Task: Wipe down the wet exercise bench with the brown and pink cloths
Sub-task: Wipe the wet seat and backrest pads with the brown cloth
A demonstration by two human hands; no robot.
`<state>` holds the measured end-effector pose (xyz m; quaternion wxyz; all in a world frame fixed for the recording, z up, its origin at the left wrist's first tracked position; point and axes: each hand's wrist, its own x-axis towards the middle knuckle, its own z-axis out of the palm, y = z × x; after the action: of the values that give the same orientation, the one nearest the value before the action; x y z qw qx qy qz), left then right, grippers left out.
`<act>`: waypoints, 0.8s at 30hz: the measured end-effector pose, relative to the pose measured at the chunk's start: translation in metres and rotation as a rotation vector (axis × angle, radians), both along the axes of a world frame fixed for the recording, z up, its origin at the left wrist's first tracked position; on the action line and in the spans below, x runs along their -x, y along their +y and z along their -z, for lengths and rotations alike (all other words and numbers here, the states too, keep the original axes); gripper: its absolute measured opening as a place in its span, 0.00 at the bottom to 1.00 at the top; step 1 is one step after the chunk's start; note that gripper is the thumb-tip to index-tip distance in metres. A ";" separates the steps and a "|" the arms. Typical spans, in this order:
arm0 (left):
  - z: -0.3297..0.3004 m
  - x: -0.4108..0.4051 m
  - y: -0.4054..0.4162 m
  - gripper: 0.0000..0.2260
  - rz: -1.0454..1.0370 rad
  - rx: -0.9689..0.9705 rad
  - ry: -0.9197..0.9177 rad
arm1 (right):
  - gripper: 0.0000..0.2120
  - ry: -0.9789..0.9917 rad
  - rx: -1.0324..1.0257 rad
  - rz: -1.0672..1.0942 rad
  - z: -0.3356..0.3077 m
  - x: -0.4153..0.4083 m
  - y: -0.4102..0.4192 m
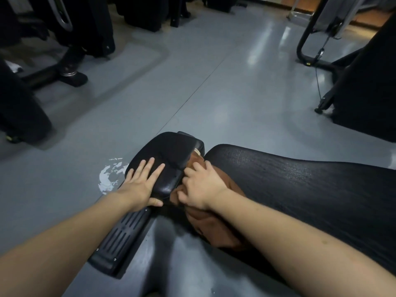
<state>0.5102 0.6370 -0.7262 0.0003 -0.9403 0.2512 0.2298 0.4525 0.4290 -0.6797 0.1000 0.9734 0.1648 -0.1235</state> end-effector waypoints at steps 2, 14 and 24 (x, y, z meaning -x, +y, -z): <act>0.001 0.000 -0.001 0.53 -0.004 0.006 0.007 | 0.26 -0.004 -0.057 0.046 0.001 -0.021 -0.021; 0.006 0.000 0.001 0.53 -0.001 0.015 -0.003 | 0.25 -0.048 -0.078 0.464 -0.005 -0.075 -0.110; -0.003 0.000 0.000 0.53 0.002 0.015 0.037 | 0.28 -0.225 0.054 0.630 -0.019 0.022 -0.177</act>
<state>0.5098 0.6368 -0.7236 -0.0114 -0.9356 0.2536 0.2453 0.4308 0.2519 -0.6611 0.1005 0.9810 -0.1596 -0.0444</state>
